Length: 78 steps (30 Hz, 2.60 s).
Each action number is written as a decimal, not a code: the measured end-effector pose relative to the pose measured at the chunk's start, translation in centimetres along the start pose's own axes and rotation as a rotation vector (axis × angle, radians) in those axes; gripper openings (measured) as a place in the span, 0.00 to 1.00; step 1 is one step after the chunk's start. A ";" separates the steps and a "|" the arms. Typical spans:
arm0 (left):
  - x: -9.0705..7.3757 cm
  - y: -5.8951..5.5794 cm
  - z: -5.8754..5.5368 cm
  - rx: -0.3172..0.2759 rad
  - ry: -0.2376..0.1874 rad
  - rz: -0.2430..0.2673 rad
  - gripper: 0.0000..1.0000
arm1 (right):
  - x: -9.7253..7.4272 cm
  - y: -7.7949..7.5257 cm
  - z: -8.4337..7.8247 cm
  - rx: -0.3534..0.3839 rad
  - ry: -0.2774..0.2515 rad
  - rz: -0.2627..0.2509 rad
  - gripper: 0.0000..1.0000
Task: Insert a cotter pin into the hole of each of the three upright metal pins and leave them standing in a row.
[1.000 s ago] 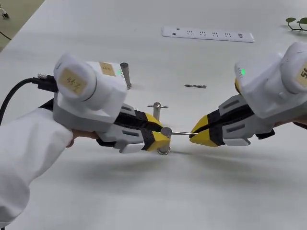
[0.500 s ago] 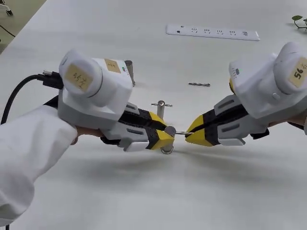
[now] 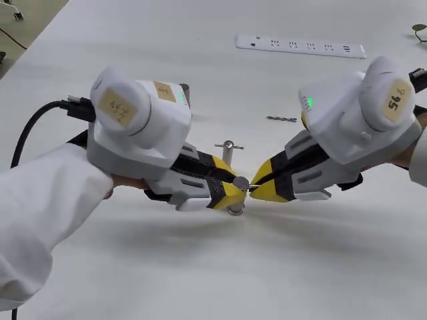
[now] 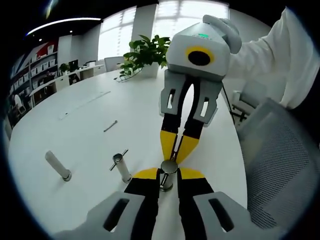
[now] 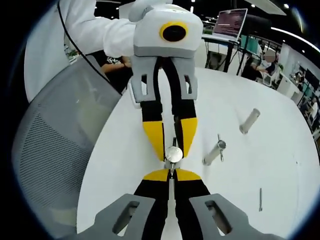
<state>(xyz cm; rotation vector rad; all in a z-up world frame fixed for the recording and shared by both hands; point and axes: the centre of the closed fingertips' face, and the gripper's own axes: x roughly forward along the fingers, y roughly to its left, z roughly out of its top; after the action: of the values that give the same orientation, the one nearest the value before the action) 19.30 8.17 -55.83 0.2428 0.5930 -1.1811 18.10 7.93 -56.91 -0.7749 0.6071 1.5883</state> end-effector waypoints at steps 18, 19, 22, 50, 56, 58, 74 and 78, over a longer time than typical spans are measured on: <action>0.0 -0.1 -0.2 0.036 -0.004 0.002 0.11 | 0.0 0.1 0.2 -0.047 0.026 0.021 0.00; 0.0 0.0 -0.2 0.043 -0.002 0.007 0.12 | 0.1 0.1 0.3 -0.036 0.020 0.021 0.02; -0.1 0.1 -0.4 0.050 0.001 0.022 0.19 | 0.1 0.1 0.5 -0.025 0.003 0.007 0.08; -6.3 1.1 -0.1 -0.060 -0.202 0.169 0.85 | 0.6 -0.7 1.6 0.125 -0.104 -0.064 0.12; -6.9 1.2 -1.1 -0.085 -0.190 0.200 0.95 | 0.9 -0.7 1.6 0.133 -0.103 -0.068 0.11; -7.0 0.9 -1.3 -0.096 -0.190 0.197 0.97 | 1.1 -0.7 1.6 0.136 -0.100 -0.067 0.11; -7.4 -0.7 -1.1 -0.081 -0.220 0.205 0.99 | 1.3 -0.4 1.5 0.148 -0.108 -0.067 0.08; -7.3 -0.6 -1.8 -0.099 -0.195 0.212 0.99 | 1.3 -0.4 1.5 0.150 -0.119 -0.070 0.08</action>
<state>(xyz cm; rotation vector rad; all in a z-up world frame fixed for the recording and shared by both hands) 16.36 14.59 -53.25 0.1015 0.4419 -0.9551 18.22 9.95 -56.92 -0.5797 0.5989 1.4945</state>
